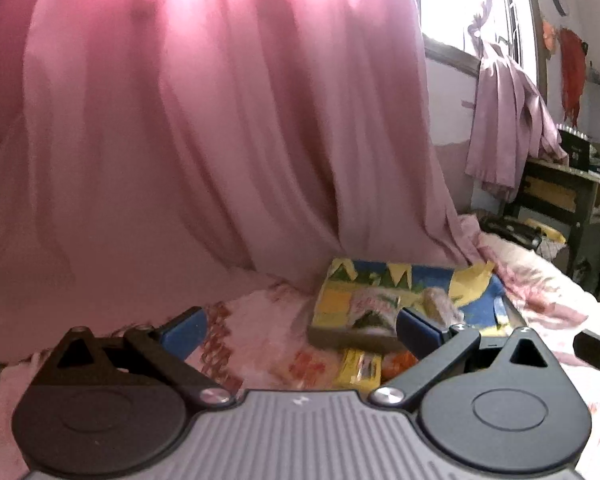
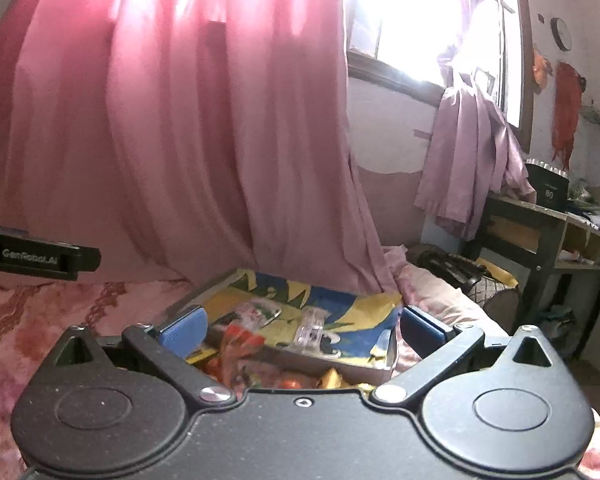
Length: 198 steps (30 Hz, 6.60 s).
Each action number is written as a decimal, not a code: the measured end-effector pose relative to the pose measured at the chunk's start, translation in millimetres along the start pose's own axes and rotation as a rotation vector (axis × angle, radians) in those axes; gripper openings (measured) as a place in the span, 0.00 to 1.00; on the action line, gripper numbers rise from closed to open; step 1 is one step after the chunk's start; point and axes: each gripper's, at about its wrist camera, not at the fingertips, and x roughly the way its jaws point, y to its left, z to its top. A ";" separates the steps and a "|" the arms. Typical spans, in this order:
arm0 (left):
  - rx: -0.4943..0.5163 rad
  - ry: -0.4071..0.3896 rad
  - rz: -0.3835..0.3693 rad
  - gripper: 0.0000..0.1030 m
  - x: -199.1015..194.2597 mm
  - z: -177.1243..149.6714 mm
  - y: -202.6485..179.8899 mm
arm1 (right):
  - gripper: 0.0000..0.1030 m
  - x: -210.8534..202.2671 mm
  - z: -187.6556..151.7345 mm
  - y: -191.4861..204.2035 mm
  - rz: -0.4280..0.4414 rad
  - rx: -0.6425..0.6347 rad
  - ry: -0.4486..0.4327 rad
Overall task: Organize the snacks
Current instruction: 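Move both tools back toward the remaining snacks on the bedspread, then grasp the blue stick packet with the left gripper while the right grasps the jerky, then carry the blue packet and jerky into the box and open both grippers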
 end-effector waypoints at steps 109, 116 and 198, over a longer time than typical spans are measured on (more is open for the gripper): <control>-0.848 0.575 0.005 0.30 135.6 -113.3 50.1 | 0.49 151.1 -108.4 -5.3 0.031 0.260 0.780; -0.854 0.584 -0.031 0.22 133.4 -113.5 49.1 | 0.48 149.4 -107.4 -4.5 0.033 0.254 0.773; -0.618 0.493 -0.409 0.07 71.6 -69.0 15.1 | 0.47 85.7 -54.1 5.0 0.174 0.190 0.410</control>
